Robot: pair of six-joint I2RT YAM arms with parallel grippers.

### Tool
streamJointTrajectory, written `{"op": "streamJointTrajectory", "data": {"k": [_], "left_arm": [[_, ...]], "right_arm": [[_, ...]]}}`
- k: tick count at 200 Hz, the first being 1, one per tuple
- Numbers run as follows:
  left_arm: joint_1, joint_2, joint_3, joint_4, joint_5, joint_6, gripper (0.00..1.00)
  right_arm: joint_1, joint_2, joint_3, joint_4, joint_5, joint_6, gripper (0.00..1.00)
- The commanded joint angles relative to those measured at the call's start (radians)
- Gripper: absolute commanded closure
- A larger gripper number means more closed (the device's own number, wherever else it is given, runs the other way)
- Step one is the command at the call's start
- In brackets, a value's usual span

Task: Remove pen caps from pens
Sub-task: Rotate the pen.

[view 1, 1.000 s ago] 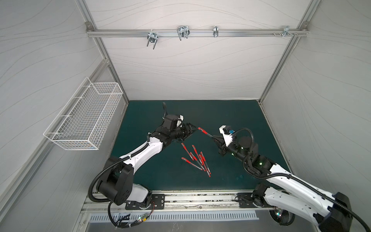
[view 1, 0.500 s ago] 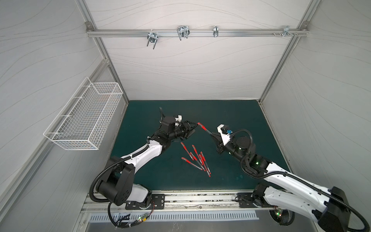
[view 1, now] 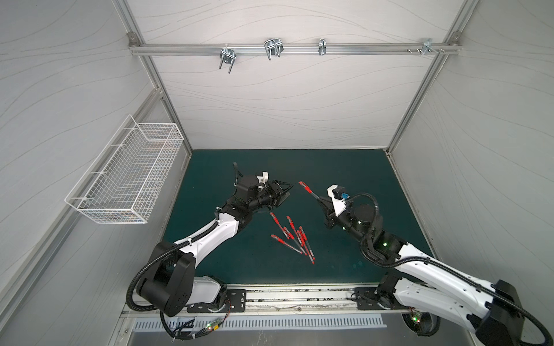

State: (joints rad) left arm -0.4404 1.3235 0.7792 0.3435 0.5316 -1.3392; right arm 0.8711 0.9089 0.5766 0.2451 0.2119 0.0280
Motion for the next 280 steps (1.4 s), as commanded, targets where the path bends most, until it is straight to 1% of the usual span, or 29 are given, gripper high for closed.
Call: {"op": "streamJointTrajectory", "data": {"k": [1, 35, 75, 79, 104, 123, 151, 190, 213, 218, 220, 221, 223, 224, 227, 229, 230, 233, 242, 249, 261, 274, 280], "left_arm": [[-0.008, -0.039, 0.01, 0.07, 0.005, -0.024, 0.5], [-0.038, -0.046, 0.004, 0.04, -0.03, -0.018, 0.51], [-0.057, -0.025, -0.002, 0.071, -0.038, -0.044, 0.52], [-0.062, -0.023, -0.002, 0.106, -0.04, -0.046, 0.53], [-0.078, -0.012, 0.01, 0.114, -0.043, -0.049, 0.56], [-0.081, -0.005, 0.01, 0.124, -0.046, -0.052, 0.61], [-0.084, -0.008, -0.007, 0.144, -0.055, -0.058, 0.73], [-0.084, -0.027, -0.017, 0.147, -0.079, -0.057, 0.84], [-0.083, -0.027, -0.018, 0.16, -0.081, -0.061, 0.92], [-0.083, -0.029, -0.019, 0.16, -0.081, -0.059, 0.94], [-0.082, -0.029, -0.02, 0.159, -0.083, -0.062, 0.96], [-0.083, -0.03, -0.02, 0.158, -0.083, -0.06, 0.96], [-0.081, -0.029, -0.02, 0.157, -0.082, -0.058, 0.97], [-0.082, -0.03, -0.02, 0.157, -0.083, -0.056, 0.98], [-0.081, -0.032, -0.018, 0.153, -0.086, -0.052, 0.99], [-0.08, -0.034, -0.017, 0.147, -0.088, -0.05, 0.99], [-0.08, -0.034, -0.017, 0.145, -0.089, -0.048, 0.99], [-0.078, -0.037, -0.014, 0.135, -0.091, -0.042, 1.0], [-0.067, -0.044, -0.007, 0.106, -0.101, -0.018, 1.0], [-0.057, -0.051, 0.002, 0.072, -0.108, 0.015, 1.0], [-0.039, -0.063, 0.016, 0.004, -0.128, 0.077, 1.0], [-0.029, -0.066, 0.034, -0.03, -0.14, 0.167, 1.0], [-0.029, -0.064, 0.056, -0.071, -0.14, 0.232, 1.0]], "right_arm": [[0.015, 0.013, 0.02, -0.002, -0.036, -0.003, 1.0], [0.044, 0.005, 0.011, 0.026, -0.044, -0.026, 1.0], [0.073, -0.002, 0.0, 0.052, -0.045, -0.051, 1.0], [0.075, -0.002, 0.0, 0.053, -0.045, -0.053, 1.0], [0.095, -0.002, -0.003, 0.071, -0.046, -0.071, 1.0], [0.108, -0.001, -0.007, 0.082, -0.038, -0.083, 1.0], [0.118, 0.004, -0.003, 0.08, -0.024, -0.089, 1.0], [0.124, 0.005, -0.005, 0.082, -0.014, -0.088, 1.0], [0.126, 0.009, -0.004, 0.077, -0.017, -0.08, 1.0], [0.126, 0.009, -0.002, 0.069, -0.02, -0.077, 0.93], [0.126, 0.008, 0.001, 0.061, -0.02, -0.075, 0.85], [0.126, 0.008, 0.001, 0.061, -0.02, -0.075, 0.85], [0.126, 0.008, 0.002, 0.056, -0.02, -0.074, 0.79], [0.126, 0.008, 0.003, 0.051, -0.02, -0.071, 0.73], [0.126, 0.007, 0.006, 0.042, -0.019, -0.066, 0.61], [0.125, 0.006, 0.007, 0.034, -0.018, -0.062, 0.57], [0.125, 0.006, 0.009, 0.031, -0.017, -0.06, 0.53], [0.126, 0.004, 0.011, 0.022, -0.013, -0.054, 0.45], [0.126, -0.002, 0.017, -0.004, -0.004, -0.044, 0.29], [0.126, -0.007, 0.023, -0.027, -0.001, -0.041, 0.24], [0.124, -0.019, 0.033, -0.073, 0.004, -0.035, 0.21], [0.119, -0.033, 0.053, -0.136, 0.007, -0.022, 0.2], [0.111, -0.034, 0.067, -0.175, -0.011, -0.022, 0.2]]}}
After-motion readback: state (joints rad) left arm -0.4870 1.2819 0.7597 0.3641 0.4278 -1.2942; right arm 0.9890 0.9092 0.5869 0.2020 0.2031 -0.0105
